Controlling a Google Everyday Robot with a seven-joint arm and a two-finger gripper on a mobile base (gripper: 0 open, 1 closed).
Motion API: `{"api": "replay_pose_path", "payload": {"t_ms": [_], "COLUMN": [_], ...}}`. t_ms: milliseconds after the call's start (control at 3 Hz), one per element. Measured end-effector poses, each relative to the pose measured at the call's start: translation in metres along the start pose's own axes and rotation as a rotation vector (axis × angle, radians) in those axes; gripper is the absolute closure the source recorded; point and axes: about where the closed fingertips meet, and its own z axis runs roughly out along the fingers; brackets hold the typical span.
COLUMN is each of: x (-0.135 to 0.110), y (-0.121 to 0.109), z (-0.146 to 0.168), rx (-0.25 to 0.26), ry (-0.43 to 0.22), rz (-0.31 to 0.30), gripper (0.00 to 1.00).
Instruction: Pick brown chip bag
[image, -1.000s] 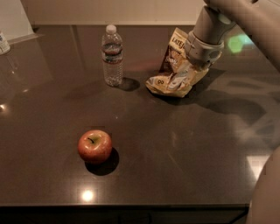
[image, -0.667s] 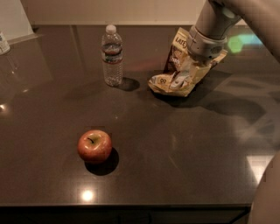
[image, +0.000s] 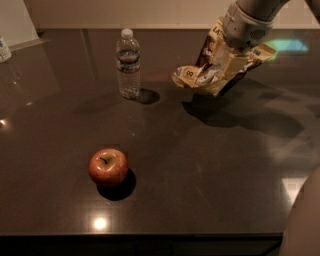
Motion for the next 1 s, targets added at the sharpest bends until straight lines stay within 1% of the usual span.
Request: {"api": "replay_pose_path", "payload": {"t_ms": [333, 667, 1000], "x": [-0.008, -0.022, -0.023], "y": [0.0, -0.004, -0.01], "z": [-0.032, -0.059, -0.058], "rx": [0.053, 0.121, 0.14], "ry": [-0.05, -0.085, -0.089], "rz": [0.054, 0.064, 0.063], "gripper": [1.0, 1.0, 1.0]}}
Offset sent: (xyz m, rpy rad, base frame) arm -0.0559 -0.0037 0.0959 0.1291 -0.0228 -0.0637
